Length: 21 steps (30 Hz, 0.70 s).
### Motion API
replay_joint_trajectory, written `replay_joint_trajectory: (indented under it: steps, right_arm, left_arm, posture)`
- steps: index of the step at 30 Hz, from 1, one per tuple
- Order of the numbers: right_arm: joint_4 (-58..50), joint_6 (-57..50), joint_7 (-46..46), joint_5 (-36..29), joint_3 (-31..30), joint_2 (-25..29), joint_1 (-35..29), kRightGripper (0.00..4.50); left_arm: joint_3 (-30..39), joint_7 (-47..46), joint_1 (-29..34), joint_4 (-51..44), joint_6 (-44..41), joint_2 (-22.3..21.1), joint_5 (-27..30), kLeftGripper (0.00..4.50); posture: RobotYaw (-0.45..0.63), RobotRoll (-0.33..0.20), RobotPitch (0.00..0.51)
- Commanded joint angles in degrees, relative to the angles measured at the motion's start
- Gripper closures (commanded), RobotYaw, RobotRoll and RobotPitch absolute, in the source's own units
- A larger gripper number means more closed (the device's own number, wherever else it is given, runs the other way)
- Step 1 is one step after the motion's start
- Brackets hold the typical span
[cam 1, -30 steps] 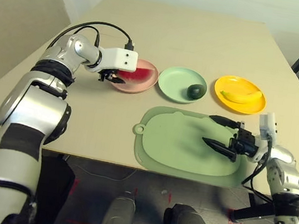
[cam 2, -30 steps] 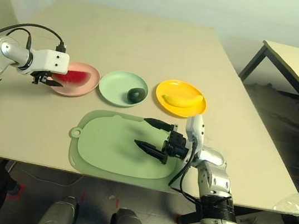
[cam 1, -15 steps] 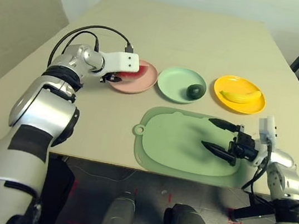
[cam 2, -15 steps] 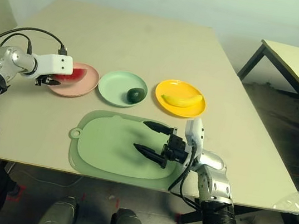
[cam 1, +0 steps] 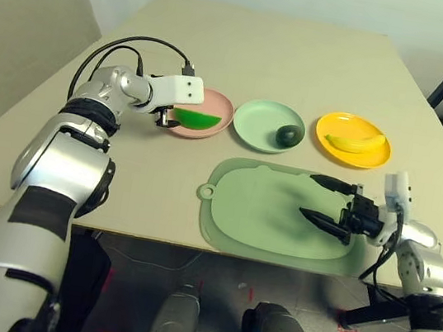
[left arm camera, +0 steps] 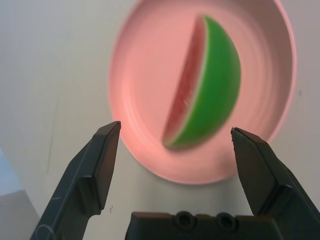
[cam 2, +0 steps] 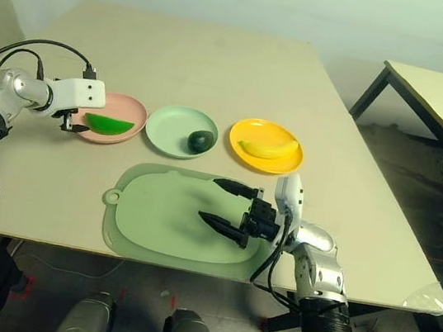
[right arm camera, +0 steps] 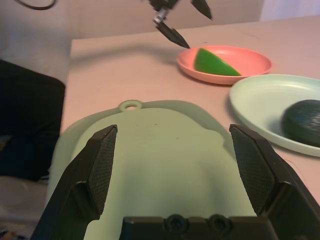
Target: Place the fruits into color-matched plates.
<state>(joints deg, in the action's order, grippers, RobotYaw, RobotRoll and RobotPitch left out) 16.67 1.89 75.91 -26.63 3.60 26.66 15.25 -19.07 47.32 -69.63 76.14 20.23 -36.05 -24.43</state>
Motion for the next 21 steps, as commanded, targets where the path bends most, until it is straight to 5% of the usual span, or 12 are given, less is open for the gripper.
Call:
replay_joint_trajectory:
  steps: [1, 5, 10, 16, 21]
  right_arm:
    - [1.89, 0.38, -2.19, 0.51, 1.4, 0.54, 1.0, 0.0]
    - [3.08, 0.3, -5.18, 0.64, 2.66, 1.19, 1.32, 0.0]
    - [7.59, 1.62, -11.07, 1.8, 6.17, 2.78, 0.75, 0.0]
    - [16.3, 3.01, -16.97, 1.06, 13.15, 5.13, -0.52, 0.0]
    - [27.55, 6.53, -19.86, 1.65, 17.74, 8.4, 0.85, 0.0]
  left_arm:
    - [5.7, 3.61, 0.27, -2.91, -0.05, -0.76, 6.21, 0.02]
    - [12.58, 6.16, 4.4, -8.73, -3.16, -1.62, 13.87, 0.02]
    - [25.6, 1.76, 21.79, -30.53, -14.28, -0.71, 28.0, 0.02]
    - [37.54, -12.29, 46.41, -62.04, -26.82, 7.78, 39.97, 0.02]
    - [42.14, -23.03, 54.93, -72.49, -30.71, 14.2, 43.47, 0.02]
  posture:
    - [0.04, 0.0, 0.019]
    - [0.04, 0.0, 0.032]
    - [0.05, 0.0, 0.043]
    - [0.07, 0.0, 0.06]
    - [0.08, 0.0, 0.069]
